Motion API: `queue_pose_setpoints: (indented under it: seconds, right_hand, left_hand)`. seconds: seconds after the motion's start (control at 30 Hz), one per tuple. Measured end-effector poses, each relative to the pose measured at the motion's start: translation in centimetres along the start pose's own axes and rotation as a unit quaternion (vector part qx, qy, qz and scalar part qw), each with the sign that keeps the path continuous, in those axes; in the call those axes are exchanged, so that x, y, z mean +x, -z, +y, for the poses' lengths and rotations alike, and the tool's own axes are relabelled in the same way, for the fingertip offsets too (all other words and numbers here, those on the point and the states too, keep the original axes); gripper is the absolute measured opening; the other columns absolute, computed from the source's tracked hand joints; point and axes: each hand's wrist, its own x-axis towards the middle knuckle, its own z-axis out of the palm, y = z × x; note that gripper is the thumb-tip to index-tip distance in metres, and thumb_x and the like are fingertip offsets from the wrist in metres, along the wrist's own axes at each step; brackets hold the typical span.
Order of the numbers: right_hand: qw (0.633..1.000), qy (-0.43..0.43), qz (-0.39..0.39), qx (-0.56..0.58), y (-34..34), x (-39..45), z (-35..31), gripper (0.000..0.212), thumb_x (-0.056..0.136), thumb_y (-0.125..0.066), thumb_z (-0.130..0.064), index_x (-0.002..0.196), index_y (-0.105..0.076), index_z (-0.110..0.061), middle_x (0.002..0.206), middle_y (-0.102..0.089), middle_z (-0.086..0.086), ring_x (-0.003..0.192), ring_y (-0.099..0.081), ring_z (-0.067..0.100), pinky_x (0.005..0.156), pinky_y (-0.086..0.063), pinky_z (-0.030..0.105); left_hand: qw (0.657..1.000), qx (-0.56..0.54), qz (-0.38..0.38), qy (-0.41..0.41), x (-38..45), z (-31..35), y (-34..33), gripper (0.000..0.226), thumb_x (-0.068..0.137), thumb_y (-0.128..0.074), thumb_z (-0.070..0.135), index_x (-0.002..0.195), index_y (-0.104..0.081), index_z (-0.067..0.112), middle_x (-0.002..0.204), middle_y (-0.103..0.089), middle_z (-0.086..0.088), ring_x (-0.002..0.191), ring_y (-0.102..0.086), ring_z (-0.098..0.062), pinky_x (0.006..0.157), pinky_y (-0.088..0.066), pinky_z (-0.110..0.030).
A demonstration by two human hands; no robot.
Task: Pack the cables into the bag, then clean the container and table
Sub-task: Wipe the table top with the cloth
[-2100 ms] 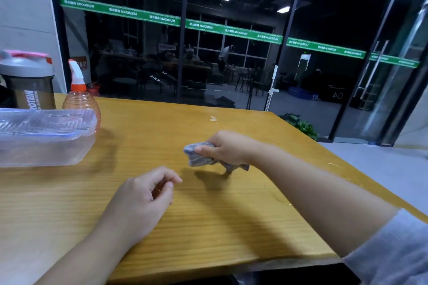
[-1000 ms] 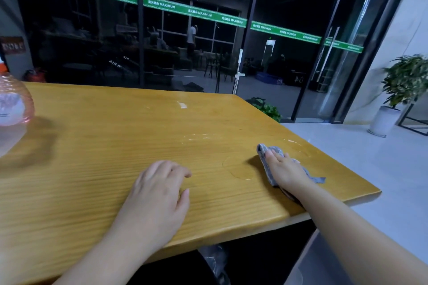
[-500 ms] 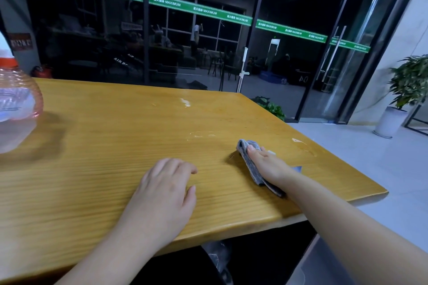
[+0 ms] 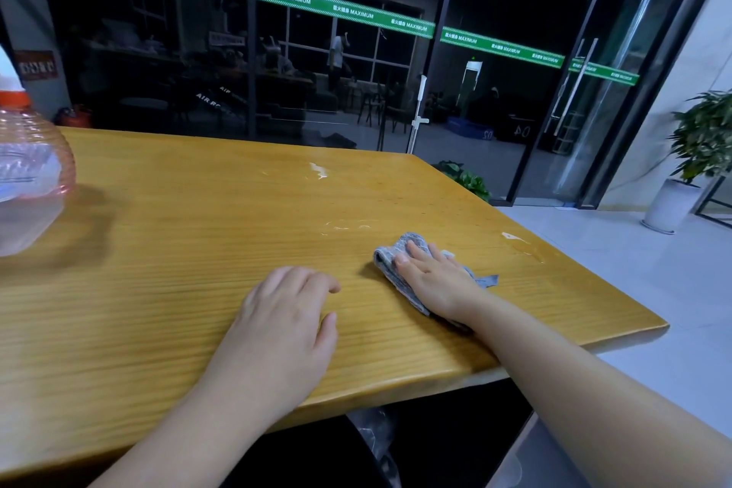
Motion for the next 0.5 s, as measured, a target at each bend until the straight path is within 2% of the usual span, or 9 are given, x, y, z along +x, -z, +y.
queue_pose_setpoints:
  seconds: [0.1,0.17,0.23,0.33,0.5]
  right_hand:
    - [1.0,0.011,0.006,0.018,-0.13,0.0,0.09,0.051,0.1,-0.001,-0.048,0.148,-0.016,-0.042,0.16,-0.004,-0.007,0.147,0.008,0.017,0.118,0.004,0.038]
    - [1.0,0.009,0.001,0.001,-0.15,0.17,0.04,0.049,0.1,-0.004,-0.049,0.148,-0.015,-0.044,0.16,-0.003,-0.006,0.147,0.008,0.019,0.117,0.004,0.039]
    - [1.0,0.003,-0.001,-0.027,-0.06,0.15,-0.12,0.051,0.099,-0.014,-0.053,0.149,-0.01,-0.042,0.16,-0.002,-0.006,0.147,0.008,0.021,0.117,0.003,0.04]
    - [1.0,-0.017,0.012,-0.006,0.1,-0.08,-0.33,0.065,0.097,-0.028,-0.057,0.152,-0.005,-0.032,0.16,-0.003,-0.007,0.147,0.007,0.02,0.117,0.0,0.038]
    - [0.999,-0.011,0.015,-0.048,-0.14,0.54,-0.16,0.067,0.097,-0.025,-0.057,0.153,-0.009,-0.022,0.16,-0.001,-0.005,0.147,0.005,0.02,0.118,0.0,0.039]
  left_hand:
    - [1.0,-0.002,-0.01,0.003,0.0,0.04,-0.01,0.043,0.08,-0.026,0.042,0.106,-0.057,0.027,0.105,-0.057,0.015,0.107,-0.051,-0.011,0.089,-0.042,-0.031]
    - [1.0,-0.001,-0.01,0.003,0.01,0.09,0.01,0.043,0.08,-0.027,0.042,0.106,-0.057,0.028,0.105,-0.057,0.015,0.107,-0.051,-0.012,0.089,-0.043,-0.031]
    - [1.0,0.002,-0.007,0.001,0.03,0.09,0.01,0.041,0.08,-0.028,0.041,0.105,-0.057,0.028,0.104,-0.057,0.015,0.105,-0.052,-0.012,0.087,-0.044,-0.032]
    - [1.0,0.014,0.002,-0.003,-0.03,0.12,0.09,0.037,0.08,-0.032,0.039,0.103,-0.058,0.027,0.101,-0.059,0.014,0.101,-0.055,-0.012,0.083,-0.047,-0.032]
    - [1.0,0.019,0.009,-0.007,0.02,0.08,0.05,0.034,0.079,-0.034,0.038,0.101,-0.058,0.027,0.099,-0.059,0.014,0.098,-0.054,-0.011,0.08,-0.048,-0.031]
